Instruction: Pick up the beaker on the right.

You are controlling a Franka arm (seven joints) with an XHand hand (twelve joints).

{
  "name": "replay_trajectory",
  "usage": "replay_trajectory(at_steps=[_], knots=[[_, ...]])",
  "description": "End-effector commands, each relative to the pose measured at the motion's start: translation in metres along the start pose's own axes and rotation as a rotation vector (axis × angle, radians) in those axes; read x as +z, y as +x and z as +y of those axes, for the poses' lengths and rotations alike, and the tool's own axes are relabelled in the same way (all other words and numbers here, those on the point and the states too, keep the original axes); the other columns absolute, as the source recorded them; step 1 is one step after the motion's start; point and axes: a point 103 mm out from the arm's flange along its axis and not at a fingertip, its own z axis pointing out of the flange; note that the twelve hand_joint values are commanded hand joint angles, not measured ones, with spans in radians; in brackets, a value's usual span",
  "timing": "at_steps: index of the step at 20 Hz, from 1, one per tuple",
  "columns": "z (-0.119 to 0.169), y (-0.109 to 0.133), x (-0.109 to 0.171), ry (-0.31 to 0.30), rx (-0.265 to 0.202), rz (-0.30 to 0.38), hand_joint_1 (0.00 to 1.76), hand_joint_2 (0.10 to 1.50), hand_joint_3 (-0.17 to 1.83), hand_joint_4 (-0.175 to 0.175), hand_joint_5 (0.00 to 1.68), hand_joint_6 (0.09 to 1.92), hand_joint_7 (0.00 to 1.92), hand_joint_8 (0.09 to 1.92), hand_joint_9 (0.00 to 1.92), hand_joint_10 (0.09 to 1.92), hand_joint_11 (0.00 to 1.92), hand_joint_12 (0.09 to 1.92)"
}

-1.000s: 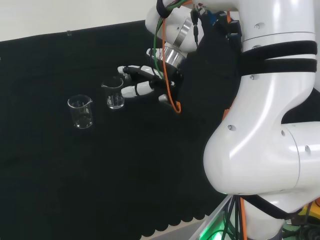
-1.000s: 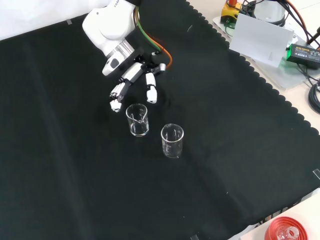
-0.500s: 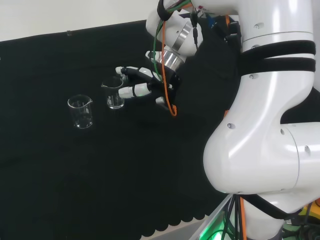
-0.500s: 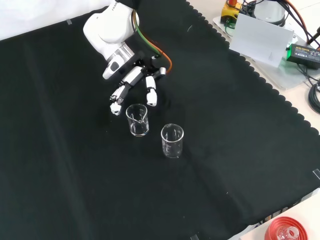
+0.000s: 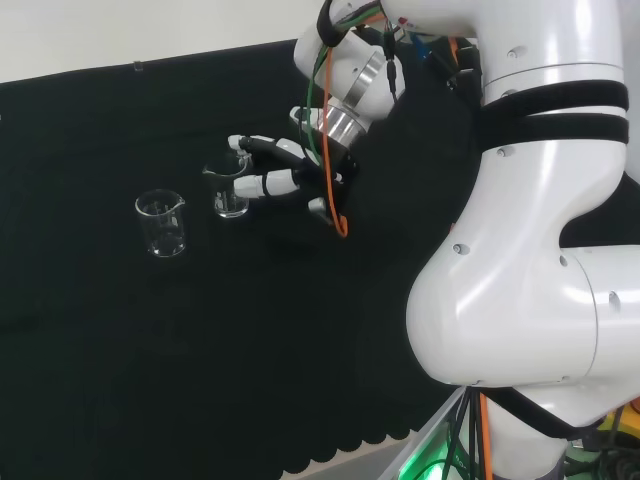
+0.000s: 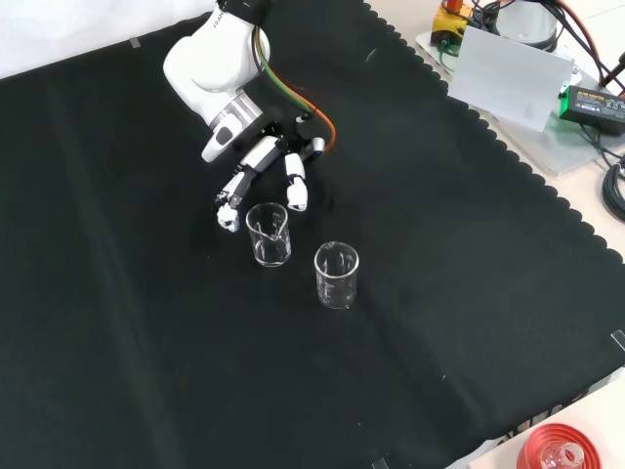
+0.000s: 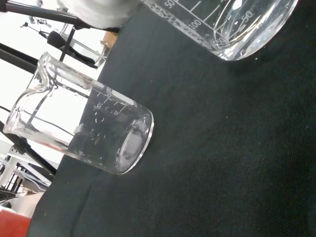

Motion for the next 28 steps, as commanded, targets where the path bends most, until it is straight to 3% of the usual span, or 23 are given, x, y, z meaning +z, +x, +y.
replay_trajectory(at_steps=[1,13,22,28], knots=[[0.004,0.002,0.003,0.004,-0.006,-0.009,0.84,0.84,-0.17,-0.13,0.16,0.09,0.15,0.71,0.24,0.74,0.0,1.05],[0.01,0.0,0.01,-0.024,-0.01,0.011,0.87,0.85,-0.17,-0.127,0.2,0.09,0.19,0.72,0.28,0.73,0.0,1.11],[0.014,-0.002,0.017,0.006,-0.02,0.008,0.9,0.85,-0.17,-0.121,0.27,0.09,0.28,0.73,0.36,0.72,0.0,1.19],[0.016,-0.001,0.016,-0.014,-0.027,0.018,0.92,0.85,-0.17,-0.118,0.3,0.09,0.31,0.73,0.39,0.7,0.0,1.2]])
